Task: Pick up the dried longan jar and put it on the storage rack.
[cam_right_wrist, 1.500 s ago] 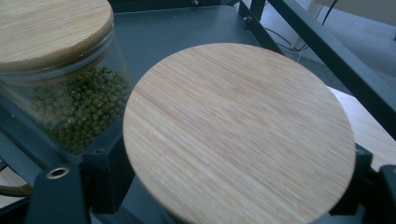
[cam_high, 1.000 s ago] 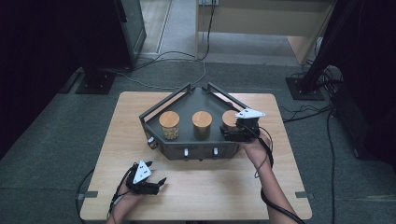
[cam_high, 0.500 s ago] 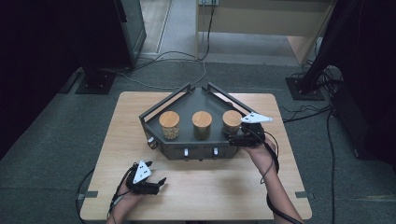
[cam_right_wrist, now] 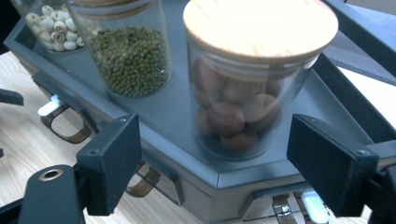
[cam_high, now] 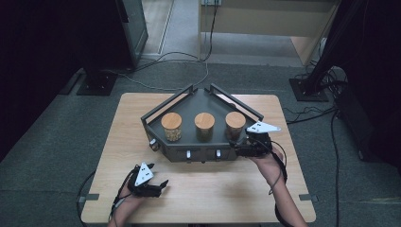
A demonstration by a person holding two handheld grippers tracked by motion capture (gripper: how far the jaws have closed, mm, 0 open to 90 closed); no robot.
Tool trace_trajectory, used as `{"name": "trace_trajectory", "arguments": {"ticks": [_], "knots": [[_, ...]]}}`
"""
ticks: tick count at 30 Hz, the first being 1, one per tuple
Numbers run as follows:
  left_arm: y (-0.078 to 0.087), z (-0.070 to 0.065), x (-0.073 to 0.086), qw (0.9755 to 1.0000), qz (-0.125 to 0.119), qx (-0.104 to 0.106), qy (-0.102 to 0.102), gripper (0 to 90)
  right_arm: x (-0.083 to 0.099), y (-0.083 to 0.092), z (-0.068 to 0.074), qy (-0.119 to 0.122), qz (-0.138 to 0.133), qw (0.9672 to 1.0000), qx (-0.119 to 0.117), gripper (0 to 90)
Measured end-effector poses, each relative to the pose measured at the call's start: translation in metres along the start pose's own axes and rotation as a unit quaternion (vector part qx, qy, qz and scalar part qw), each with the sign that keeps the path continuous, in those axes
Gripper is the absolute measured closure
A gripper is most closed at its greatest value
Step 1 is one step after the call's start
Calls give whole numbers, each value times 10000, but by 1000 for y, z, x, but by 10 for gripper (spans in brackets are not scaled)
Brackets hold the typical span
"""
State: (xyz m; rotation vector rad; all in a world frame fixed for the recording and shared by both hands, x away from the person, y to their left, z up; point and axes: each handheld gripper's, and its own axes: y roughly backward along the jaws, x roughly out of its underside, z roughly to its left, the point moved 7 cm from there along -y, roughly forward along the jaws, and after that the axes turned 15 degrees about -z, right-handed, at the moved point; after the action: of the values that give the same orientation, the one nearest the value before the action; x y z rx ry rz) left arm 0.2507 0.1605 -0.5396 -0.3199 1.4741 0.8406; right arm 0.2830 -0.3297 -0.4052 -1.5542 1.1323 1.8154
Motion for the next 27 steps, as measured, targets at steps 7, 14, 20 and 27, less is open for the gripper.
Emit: {"name": "trace_trajectory", "arguments": {"ticks": [7,14,20,27], "knots": [[0,0,0,10000,7,-1,-4,121,8,6,2,-34,-41,10000,-63,177],[0,-1,0,10000,7,-7,-4,121,19,13,7,37,-84,9998,-181,178],[-1,-1,0,10000,19,-11,-17,121,24,21,9,-4,-167,9996,-213,178],[0,-1,0,10000,7,-20,-3,121,34,27,13,-11,-223,9995,-240,180]]}}
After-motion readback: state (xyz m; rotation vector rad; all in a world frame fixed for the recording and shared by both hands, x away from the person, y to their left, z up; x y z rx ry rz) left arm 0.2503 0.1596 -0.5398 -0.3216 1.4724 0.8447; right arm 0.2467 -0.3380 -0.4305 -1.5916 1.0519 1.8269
